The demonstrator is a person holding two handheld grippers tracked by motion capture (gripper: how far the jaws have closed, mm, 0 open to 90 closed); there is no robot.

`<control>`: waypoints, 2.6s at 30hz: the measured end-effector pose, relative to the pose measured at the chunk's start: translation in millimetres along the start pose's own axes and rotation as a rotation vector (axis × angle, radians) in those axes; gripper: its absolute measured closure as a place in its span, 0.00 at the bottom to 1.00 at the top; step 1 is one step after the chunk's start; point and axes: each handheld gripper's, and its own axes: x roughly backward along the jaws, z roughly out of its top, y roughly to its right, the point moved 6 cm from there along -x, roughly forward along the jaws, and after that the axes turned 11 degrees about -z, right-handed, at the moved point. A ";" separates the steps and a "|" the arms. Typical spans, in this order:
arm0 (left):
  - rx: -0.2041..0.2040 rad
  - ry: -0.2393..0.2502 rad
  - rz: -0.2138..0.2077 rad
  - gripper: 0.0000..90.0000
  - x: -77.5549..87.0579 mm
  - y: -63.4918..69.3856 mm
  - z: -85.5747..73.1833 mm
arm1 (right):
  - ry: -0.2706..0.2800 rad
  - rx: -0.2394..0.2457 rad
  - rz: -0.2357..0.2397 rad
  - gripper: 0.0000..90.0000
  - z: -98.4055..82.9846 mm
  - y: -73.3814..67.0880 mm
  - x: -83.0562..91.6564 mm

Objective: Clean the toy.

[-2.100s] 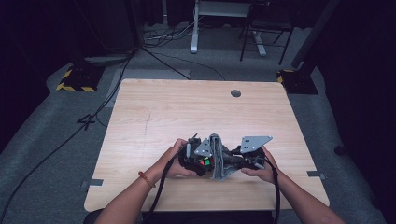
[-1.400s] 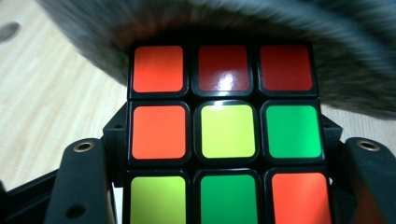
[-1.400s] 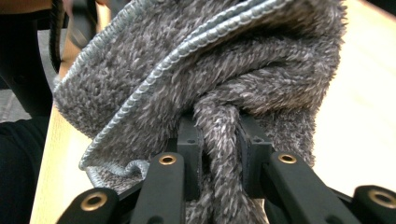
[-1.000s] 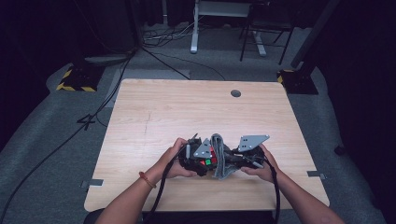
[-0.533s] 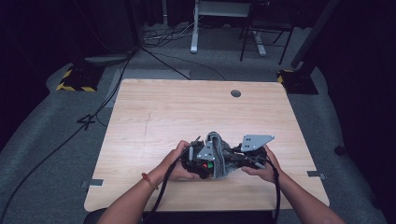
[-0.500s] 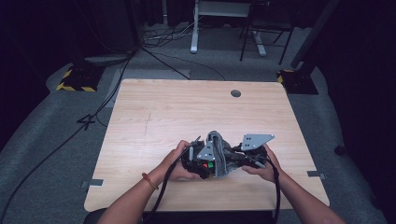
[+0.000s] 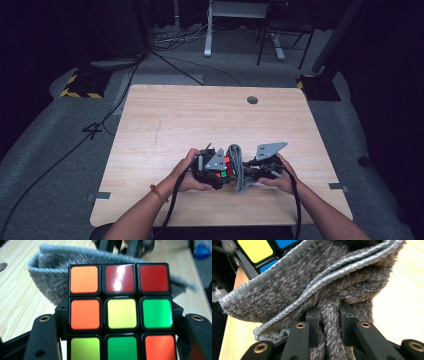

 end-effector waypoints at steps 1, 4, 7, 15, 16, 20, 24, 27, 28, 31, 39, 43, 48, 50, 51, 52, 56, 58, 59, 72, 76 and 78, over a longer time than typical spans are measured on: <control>-0.002 -0.009 0.000 0.37 -0.7 0.3 -1.1 | 0.011 -0.009 0.004 0.83 1.2 -0.3 2.3; -0.005 -0.024 -0.005 0.36 -3.0 0.3 -2.0 | 0.042 0.007 0.002 0.83 8.3 -4.2 10.0; -0.007 -0.034 -0.005 0.36 -3.7 1.1 -1.9 | 0.064 -0.002 0.009 0.83 11.5 -7.1 12.3; 0.016 0.045 0.017 0.37 5.9 -2.5 4.5 | 0.064 -0.018 0.022 0.82 10.2 -5.6 11.3; 0.014 0.050 0.022 0.37 6.4 -3.1 5.4 | 0.050 -0.017 0.031 0.82 7.7 -7.2 7.7; 0.016 0.063 0.035 0.37 10.7 -4.6 5.5 | 0.009 -0.004 0.061 0.82 3.1 -13.9 -3.2; 0.032 0.072 0.030 0.37 14.0 -8.4 3.4 | -0.013 0.019 0.084 0.82 1.2 -19.4 -4.8; 0.031 0.045 0.021 0.37 9.4 -6.7 -1.3 | 0.007 0.040 0.054 0.82 5.7 -19.7 -0.4; 0.029 0.029 0.012 0.37 7.4 -5.6 -2.9 | 0.015 0.038 0.048 0.82 7.0 -18.7 2.0; 0.026 0.018 -0.002 0.37 3.4 -3.0 -3.2 | 0.060 0.025 0.026 0.82 11.6 -13.3 10.9; -0.022 0.034 -0.045 0.37 -1.6 11.4 8.7 | 0.084 -0.002 -0.019 0.82 14.0 -2.1 17.7; -0.027 0.076 -0.045 0.37 3.3 13.6 15.0 | 0.047 0.015 -0.010 0.82 9.8 -4.9 11.0; -0.009 0.116 -0.030 0.37 12.4 9.7 16.1 | 0.019 0.038 0.027 0.82 7.5 -13.2 4.4; -0.003 0.123 -0.030 0.37 13.8 8.4 15.7 | 0.006 0.043 0.039 0.82 6.4 -15.9 2.5; -0.003 0.117 -0.033 0.37 13.1 8.0 14.5 | 0.002 0.046 0.041 0.82 6.1 -16.9 1.6; -0.007 0.104 -0.033 0.37 11.7 7.5 12.9 | 0.000 0.052 0.036 0.82 6.1 -17.4 1.2; -0.009 0.043 -0.006 0.37 4.7 6.4 6.6 | 0.056 0.029 0.002 0.83 11.2 -11.6 8.7; -0.005 0.044 -0.010 0.36 2.7 6.6 6.8 | 0.078 0.014 0.005 0.83 13.0 -9.7 13.6; -0.010 0.046 -0.007 0.36 2.8 6.3 7.4 | 0.088 0.017 -0.003 0.83 13.8 -9.6 15.5; -0.017 -0.016 0.040 0.36 1.8 5.2 5.4 | 0.159 0.035 -0.034 0.84 26.3 -15.1 27.9; -0.006 -0.035 0.039 0.37 -2.6 4.5 3.2 | 0.177 0.035 -0.029 0.84 29.1 -16.0 31.4; 0.006 -0.025 0.041 0.37 -3.1 3.3 3.5 | 0.168 0.038 -0.035 0.84 27.7 -14.6 29.9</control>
